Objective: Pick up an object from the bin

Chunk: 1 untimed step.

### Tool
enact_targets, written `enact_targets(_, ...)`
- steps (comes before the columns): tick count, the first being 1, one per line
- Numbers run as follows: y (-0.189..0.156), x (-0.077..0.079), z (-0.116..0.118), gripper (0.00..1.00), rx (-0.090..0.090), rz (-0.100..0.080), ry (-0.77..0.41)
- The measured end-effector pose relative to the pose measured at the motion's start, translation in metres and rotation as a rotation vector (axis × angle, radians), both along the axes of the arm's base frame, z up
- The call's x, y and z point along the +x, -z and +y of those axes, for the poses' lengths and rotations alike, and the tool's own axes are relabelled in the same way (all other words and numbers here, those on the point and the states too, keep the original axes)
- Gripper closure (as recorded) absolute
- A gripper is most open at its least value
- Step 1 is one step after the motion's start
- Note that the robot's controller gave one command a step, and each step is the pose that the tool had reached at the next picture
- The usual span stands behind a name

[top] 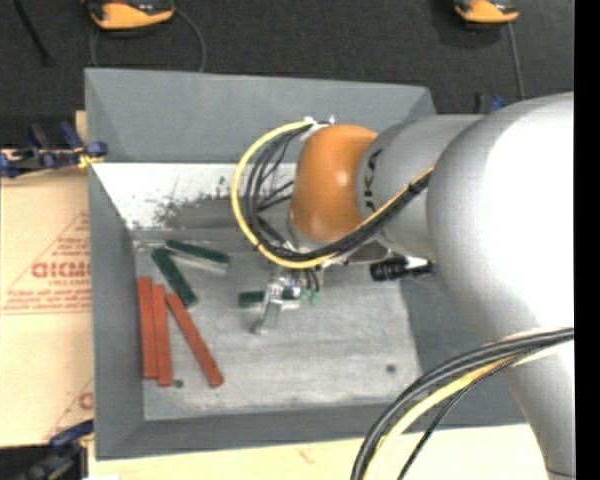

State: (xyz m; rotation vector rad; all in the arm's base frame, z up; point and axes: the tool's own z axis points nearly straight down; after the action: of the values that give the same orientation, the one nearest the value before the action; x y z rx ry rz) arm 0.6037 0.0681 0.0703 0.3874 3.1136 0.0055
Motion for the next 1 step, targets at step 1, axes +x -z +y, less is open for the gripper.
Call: enact_targets(1,-0.0014,0.0009,-0.0021,1.0,-0.003,-0.002,-0.002)
